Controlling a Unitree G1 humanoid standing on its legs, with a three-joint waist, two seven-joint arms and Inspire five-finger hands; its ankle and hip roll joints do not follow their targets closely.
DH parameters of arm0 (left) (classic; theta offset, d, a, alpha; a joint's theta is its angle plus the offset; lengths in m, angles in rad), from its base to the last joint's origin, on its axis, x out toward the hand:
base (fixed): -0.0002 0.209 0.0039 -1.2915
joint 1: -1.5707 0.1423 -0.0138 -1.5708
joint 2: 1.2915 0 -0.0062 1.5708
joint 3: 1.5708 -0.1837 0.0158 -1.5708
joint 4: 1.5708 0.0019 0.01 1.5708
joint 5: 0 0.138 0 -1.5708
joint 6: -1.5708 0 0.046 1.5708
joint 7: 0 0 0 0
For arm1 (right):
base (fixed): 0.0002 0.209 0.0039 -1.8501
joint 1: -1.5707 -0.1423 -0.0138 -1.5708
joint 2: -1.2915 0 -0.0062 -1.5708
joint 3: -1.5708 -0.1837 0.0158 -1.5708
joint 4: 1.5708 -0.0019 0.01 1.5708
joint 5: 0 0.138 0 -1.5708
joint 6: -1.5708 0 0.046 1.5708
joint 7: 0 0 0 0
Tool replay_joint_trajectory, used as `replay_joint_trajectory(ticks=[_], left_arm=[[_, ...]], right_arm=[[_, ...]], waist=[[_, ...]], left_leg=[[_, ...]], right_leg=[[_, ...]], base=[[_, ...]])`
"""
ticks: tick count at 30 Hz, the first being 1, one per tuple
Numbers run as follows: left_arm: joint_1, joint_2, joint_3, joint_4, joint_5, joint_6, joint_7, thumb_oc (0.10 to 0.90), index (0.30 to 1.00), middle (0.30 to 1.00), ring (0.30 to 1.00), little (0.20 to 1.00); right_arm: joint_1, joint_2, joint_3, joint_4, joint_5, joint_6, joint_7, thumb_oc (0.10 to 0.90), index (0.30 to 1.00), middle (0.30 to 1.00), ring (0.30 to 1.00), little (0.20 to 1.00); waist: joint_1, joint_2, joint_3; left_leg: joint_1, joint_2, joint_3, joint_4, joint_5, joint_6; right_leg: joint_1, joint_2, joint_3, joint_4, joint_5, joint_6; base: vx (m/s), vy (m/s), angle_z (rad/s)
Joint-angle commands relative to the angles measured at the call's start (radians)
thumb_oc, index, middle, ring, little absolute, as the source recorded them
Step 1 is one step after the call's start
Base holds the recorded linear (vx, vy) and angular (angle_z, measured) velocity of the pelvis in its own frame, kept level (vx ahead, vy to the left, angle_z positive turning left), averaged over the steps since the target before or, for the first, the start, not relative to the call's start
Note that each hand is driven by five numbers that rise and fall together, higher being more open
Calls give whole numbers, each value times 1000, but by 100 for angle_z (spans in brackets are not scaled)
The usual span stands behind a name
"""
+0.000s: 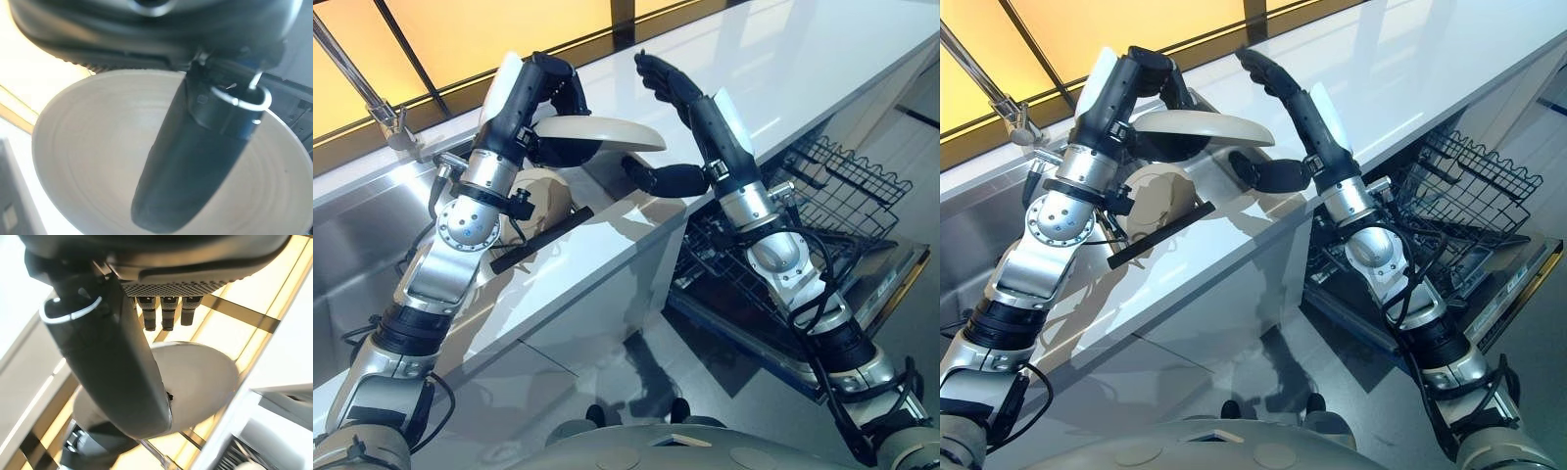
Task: Pick up plates and place into dishwasher.
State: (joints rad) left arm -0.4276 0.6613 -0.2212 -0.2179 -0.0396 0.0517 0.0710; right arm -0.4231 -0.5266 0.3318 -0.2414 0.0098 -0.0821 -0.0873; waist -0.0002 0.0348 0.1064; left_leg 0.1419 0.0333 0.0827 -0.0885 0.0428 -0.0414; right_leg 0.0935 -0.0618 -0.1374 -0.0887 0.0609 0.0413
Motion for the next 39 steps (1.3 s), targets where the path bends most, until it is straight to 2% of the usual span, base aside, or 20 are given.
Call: replay_joint_trajectory(ticks=[1,12,19,20,21,30,35,39], left_arm=[[-161,-6,-27,-7,-14,-56,26,100,300,300,300,200],[-165,-16,-33,-38,-16,-74,18,100,300,300,300,200],[-151,7,6,-61,10,-106,49,100,300,300,300,200],[-150,7,9,-63,12,-106,50,240,420,420,420,340],[-141,13,20,-65,15,-96,47,800,900,900,900,900],[-58,30,62,-99,-147,-107,-80,800,900,900,900,900],[8,34,121,-106,-184,-141,-74,800,900,900,900,900],[80,40,185,-88,-179,-136,-25,800,900,900,900,900]], right_arm=[[-143,25,12,-105,-1,-45,-49,100,300,300,300,200],[-141,26,16,-97,-5,-14,-47,100,300,300,300,200],[-111,-3,-15,-92,-19,-12,-62,100,300,300,300,200],[-109,-4,-17,-92,-20,-12,-64,100,300,300,300,200],[-99,-9,-30,-91,-27,-18,-81,100,300,300,300,200],[-54,-30,-115,-88,-95,-68,-202,100,300,300,300,200],[-20,-50,-184,-70,-116,-101,-271,100,300,300,300,200],[8,-78,-244,-60,-111,-119,-311,100,300,300,300,200]], waist=[[1,-34,-90],[0,-38,-92],[0,-39,-91],[0,-39,-91],[0,-39,-91],[4,-33,-89],[6,-33,-89],[11,-36,-88]], left_leg=[[-33,-87,3,1,-50,40],[-36,-90,-4,1,-49,41],[-39,-95,-15,1,-49,43],[-39,-95,-15,1,-49,43],[-39,-96,-16,1,-50,43],[-36,-98,-13,1,-51,45],[-37,-97,-10,1,-52,45],[-35,-99,-15,1,-54,46]], right_leg=[[-8,-13,-6,68,-50,72],[-8,-9,1,62,-47,70],[-12,-8,7,65,-47,71],[-12,-8,7,65,-47,71],[-12,-9,7,65,-46,72],[-13,-12,8,62,-39,79],[-15,-14,7,62,-36,81],[-14,-13,8,61,-36,81]], base=[[0,0,0],[0,0,0],[0,0,0],[0,0,0],[0,0,0],[0,1,0],[0,0,0],[0,0,0]])
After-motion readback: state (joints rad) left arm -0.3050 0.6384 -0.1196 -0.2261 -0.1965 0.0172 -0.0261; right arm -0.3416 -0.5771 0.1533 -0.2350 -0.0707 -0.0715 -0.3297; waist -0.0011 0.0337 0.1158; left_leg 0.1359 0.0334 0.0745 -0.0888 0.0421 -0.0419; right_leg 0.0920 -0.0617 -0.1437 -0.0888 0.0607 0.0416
